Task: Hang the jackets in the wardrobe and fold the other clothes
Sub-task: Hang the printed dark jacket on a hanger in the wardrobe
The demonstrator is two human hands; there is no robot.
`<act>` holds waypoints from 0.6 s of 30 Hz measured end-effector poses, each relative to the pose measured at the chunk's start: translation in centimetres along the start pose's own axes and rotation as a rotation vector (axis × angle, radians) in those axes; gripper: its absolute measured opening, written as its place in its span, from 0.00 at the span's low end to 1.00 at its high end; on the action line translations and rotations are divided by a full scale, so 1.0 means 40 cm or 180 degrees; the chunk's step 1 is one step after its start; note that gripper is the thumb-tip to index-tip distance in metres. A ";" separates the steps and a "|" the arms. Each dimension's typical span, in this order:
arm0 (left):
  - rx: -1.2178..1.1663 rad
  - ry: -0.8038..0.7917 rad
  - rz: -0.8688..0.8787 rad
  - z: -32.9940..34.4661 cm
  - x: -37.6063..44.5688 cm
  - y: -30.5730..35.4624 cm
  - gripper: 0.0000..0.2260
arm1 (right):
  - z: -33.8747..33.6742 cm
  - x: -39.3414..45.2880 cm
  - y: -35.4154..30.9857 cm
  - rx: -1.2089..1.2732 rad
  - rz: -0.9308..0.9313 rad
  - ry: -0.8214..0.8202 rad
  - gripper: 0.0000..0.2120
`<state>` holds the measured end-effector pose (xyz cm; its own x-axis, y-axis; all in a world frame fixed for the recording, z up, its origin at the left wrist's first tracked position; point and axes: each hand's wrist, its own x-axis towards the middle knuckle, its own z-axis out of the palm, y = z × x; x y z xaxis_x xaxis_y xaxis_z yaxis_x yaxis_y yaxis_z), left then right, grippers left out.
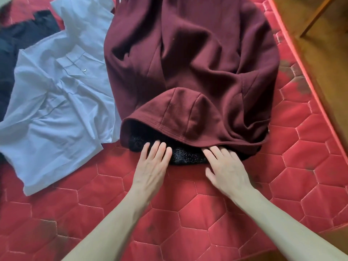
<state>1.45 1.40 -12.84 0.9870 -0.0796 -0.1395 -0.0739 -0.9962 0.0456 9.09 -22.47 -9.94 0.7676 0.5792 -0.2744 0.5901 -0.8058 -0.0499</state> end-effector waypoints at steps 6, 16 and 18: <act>0.0411 0.0092 0.0228 -0.032 0.071 -0.035 0.16 | -0.010 0.051 0.028 -0.0314 -0.0050 0.0163 0.15; -0.0187 -0.0186 0.0149 -0.288 0.071 -0.045 0.08 | -0.235 -0.002 0.040 0.0607 -0.0120 0.0733 0.20; -0.0318 -0.0144 0.0152 -0.368 0.050 -0.033 0.09 | -0.320 -0.019 0.046 0.0670 -0.0114 0.0789 0.18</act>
<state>5.61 3.07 1.39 0.9751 -0.1305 -0.1791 -0.1038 -0.9830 0.1513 12.80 -22.82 2.48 0.8001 0.5992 -0.0282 0.5729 -0.7773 -0.2599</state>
